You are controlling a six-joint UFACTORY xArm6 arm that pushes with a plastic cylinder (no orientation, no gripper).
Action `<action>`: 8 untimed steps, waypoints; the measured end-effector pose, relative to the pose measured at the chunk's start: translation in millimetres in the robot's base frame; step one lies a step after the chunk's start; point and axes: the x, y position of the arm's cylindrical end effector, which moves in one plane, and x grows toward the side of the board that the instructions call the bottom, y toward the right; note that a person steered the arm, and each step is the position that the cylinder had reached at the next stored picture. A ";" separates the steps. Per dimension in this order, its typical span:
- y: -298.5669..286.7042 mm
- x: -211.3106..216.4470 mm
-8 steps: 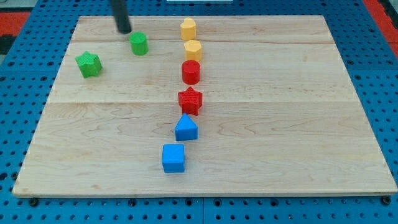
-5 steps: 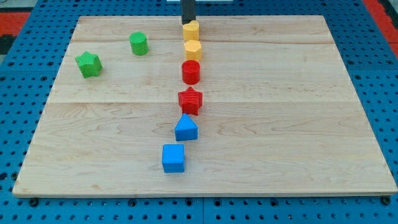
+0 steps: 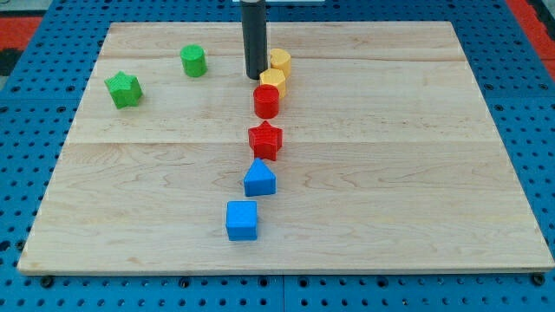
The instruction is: Move the yellow blocks downwards right slightly
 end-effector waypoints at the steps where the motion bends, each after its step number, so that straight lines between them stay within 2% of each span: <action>1: -2.2 12.9; 6: -19.7 67.2; 7: -65.6 86.4; 8: -144.3 98.5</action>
